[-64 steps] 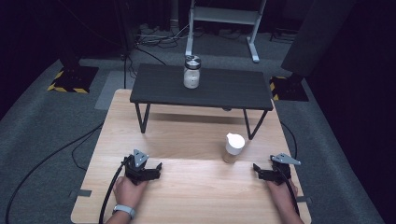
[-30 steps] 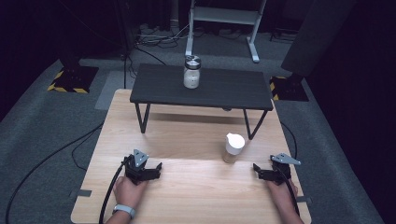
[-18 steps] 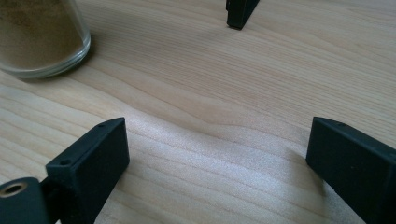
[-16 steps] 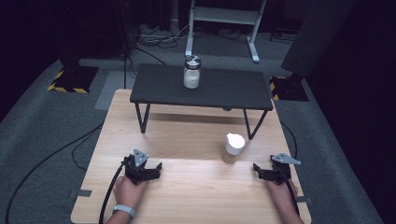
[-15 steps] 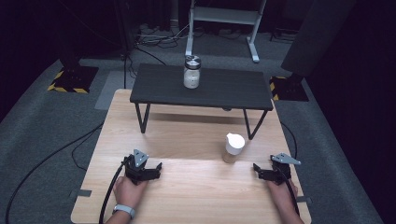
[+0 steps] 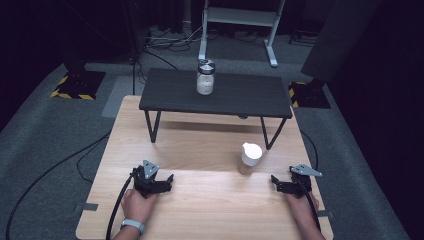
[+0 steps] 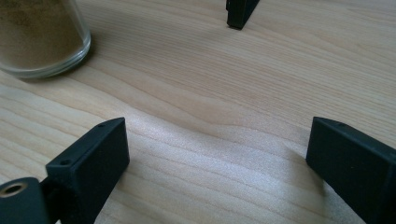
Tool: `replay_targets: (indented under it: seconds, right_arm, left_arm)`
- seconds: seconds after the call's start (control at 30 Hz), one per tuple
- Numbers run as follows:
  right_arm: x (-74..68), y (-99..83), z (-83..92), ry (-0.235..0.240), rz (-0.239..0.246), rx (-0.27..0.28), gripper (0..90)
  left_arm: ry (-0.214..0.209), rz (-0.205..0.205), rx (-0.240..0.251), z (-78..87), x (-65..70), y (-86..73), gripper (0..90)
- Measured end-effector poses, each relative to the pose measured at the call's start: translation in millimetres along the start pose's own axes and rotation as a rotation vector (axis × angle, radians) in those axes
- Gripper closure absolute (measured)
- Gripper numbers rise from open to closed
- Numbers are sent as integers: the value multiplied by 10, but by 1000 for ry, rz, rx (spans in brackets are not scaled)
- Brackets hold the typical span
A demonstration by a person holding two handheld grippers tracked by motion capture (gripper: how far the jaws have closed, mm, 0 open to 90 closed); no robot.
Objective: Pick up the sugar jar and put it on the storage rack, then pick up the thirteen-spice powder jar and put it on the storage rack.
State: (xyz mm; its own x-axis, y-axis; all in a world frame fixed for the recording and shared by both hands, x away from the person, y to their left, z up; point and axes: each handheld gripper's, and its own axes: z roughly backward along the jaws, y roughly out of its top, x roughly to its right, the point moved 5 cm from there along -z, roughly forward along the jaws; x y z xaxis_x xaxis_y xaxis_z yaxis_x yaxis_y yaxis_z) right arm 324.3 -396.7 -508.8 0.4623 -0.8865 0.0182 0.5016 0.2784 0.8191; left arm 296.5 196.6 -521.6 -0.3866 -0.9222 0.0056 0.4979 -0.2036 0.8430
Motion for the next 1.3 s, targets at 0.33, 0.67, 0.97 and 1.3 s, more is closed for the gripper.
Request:
replay_targets:
  seconds: [0.33,0.67,0.97,1.3]
  right_arm:
    - [-1,0,0,0,0,0,55]
    - [-1,0,0,0,0,0,55]
    - [2,1,2,1,1,-1,54]
    - [18,53,17,15,10,-29,33]
  left_arm:
    - [0,0,0,0,0,0,26]
    - [0,0,0,0,0,0,26]
    - [-1,0,0,-1,0,1,26]
    - [-1,0,0,-1,-1,2,26]
